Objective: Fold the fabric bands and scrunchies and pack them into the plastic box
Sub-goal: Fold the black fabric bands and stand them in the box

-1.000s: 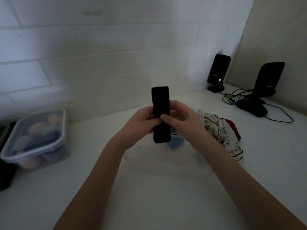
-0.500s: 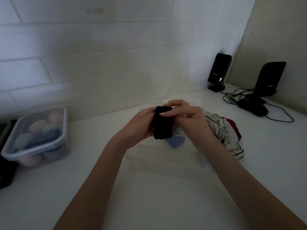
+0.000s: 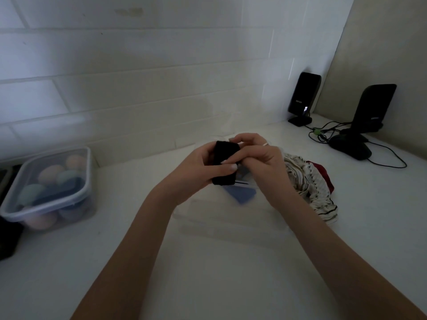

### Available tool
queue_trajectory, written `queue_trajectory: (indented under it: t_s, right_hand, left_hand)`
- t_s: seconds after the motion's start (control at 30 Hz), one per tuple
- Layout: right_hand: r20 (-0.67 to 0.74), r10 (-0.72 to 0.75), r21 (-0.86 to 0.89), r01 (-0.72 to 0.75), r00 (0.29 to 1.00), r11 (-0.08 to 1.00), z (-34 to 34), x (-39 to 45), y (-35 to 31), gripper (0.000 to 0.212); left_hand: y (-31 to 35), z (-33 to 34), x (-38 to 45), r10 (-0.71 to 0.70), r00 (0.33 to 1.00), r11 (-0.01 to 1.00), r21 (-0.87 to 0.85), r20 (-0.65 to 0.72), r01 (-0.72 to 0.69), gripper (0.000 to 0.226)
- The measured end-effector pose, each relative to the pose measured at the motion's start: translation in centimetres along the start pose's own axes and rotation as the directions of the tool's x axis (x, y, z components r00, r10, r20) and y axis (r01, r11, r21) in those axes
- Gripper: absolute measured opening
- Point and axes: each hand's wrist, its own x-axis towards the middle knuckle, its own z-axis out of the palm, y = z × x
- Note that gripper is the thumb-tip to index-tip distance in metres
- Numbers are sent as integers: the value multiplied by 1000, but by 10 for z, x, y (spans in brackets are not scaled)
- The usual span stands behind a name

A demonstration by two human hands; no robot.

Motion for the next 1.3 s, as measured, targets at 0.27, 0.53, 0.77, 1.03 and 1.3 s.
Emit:
queue_trajectory:
  t_s: [0.27, 0.53, 0.77, 1.03, 1.3]
  right_hand:
    - [-83, 116, 30, -114, 990, 993, -1, 2, 1, 11]
    - [-31, 48, -141, -52, 998, 989, 3, 1, 2, 15]
    - [-164, 5, -62, -15, 986, 998, 1, 2, 1, 14]
    - [-74, 116, 49, -112, 991, 992, 5, 0, 1, 23]
    - [156, 234, 78, -249, 960, 965, 8, -1, 0, 14]
  left_hand:
    - [2, -2, -3, 27, 1000, 984, 175, -2, -26, 63]
    - [3, 0, -4, -7, 1000, 965, 261, 20, 2, 70]
    - [3, -2, 1, 89, 979, 944, 328, -183, -25, 18]
    - [0, -12, 6, 287, 831, 950, 255, -476, -182, 14]
    - [5, -7, 3, 398, 857, 900, 318, -327, -296, 16]
